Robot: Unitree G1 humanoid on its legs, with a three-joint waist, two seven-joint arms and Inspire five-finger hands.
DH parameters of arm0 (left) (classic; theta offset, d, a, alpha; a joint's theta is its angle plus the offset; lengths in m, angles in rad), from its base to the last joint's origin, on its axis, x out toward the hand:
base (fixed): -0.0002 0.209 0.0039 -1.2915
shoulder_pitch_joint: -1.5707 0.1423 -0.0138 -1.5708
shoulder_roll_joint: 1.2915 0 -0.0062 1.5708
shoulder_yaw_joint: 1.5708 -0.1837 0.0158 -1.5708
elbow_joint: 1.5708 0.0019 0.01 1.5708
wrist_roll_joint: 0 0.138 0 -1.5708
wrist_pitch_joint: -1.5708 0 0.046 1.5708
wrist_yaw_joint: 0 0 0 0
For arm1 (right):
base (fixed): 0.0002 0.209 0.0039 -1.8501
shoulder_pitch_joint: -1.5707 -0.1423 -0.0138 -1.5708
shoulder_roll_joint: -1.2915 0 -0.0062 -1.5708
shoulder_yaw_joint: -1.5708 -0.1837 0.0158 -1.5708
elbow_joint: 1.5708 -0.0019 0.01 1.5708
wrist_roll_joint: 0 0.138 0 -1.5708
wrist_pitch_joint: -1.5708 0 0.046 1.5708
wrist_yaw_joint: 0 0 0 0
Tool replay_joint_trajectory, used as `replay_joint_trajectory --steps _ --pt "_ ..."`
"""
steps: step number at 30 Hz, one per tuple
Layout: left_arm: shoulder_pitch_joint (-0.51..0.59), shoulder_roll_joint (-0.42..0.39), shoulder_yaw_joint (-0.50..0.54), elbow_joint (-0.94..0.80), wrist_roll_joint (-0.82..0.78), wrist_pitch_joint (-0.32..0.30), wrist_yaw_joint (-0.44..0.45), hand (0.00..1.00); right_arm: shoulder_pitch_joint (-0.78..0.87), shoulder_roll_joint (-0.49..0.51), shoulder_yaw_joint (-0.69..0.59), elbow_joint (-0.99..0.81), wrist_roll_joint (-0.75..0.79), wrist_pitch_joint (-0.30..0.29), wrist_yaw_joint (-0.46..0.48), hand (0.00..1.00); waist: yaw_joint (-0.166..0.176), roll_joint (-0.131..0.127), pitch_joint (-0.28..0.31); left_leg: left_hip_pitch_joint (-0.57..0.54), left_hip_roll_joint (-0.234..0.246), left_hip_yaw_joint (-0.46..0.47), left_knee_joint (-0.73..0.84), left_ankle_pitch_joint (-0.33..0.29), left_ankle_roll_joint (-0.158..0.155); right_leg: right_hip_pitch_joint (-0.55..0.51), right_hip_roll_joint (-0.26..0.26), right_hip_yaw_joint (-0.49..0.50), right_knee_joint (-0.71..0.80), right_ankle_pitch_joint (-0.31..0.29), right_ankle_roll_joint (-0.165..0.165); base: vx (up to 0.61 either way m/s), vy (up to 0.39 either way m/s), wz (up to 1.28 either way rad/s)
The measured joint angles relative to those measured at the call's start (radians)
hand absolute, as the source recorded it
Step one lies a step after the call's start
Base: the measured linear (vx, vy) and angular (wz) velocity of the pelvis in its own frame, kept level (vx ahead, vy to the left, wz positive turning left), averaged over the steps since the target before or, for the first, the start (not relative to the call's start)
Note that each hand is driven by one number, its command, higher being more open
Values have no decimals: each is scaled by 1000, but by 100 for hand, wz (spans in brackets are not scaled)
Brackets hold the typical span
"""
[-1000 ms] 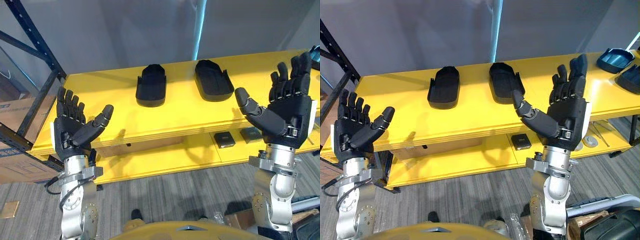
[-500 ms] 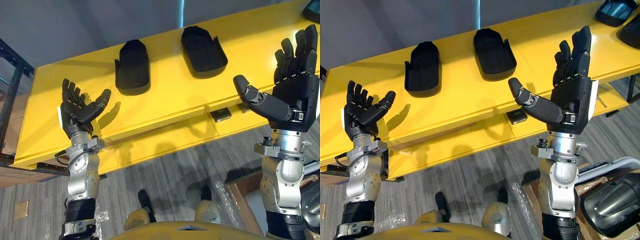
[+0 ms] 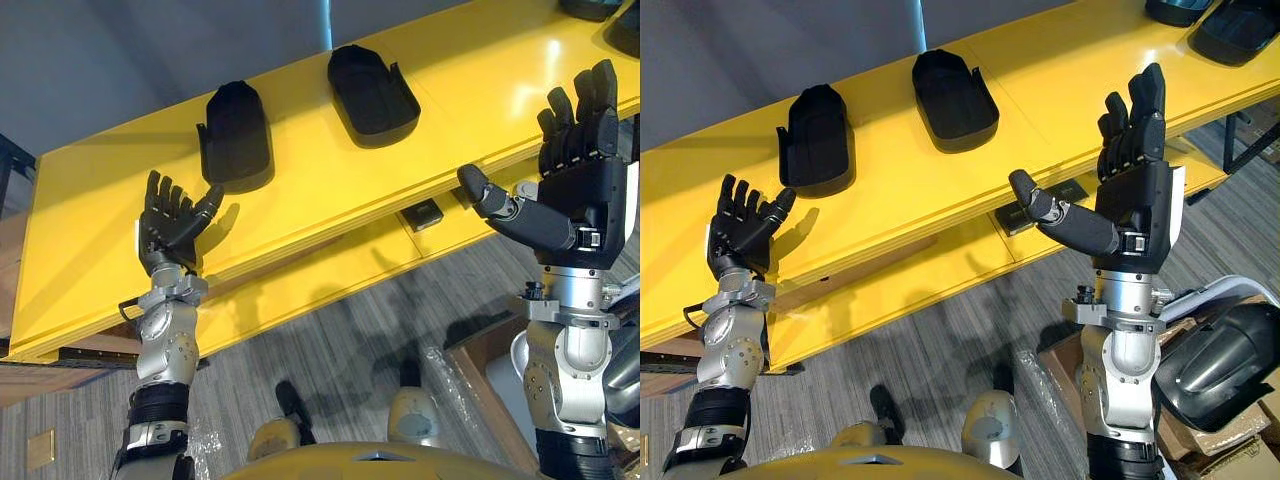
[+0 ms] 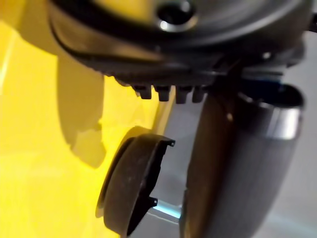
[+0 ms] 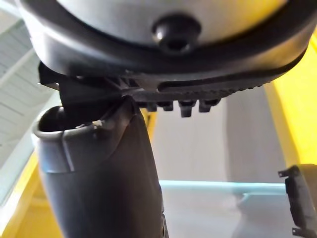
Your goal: Walk over and take three plastic housings, then place them on the shelf
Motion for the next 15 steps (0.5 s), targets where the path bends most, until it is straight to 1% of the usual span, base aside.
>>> replay_joint_trajectory --steps 4,11,15 --pt "0 1 -14 4 -40 0 -46 100 9 0 -3 -1 -4 0 11 100 -2 1 0 1 0 3 0 -1 2 0 0 4 0 3 4 0 0 0" --pt "0 6 -44 4 -56 4 -72 100 10 0 -3 -1 -4 0 12 100 -6 3 0 10 -1 3 2 -1 3 10 0 6 -1 9 4 1 -2 0" --pt "0 18 -45 3 -68 9 -96 100 25 0 -3 -1 -4 0 12 100 -11 10 -1 20 -2 4 1 -1 2 22 0 5 -6 10 5 0 0 0"
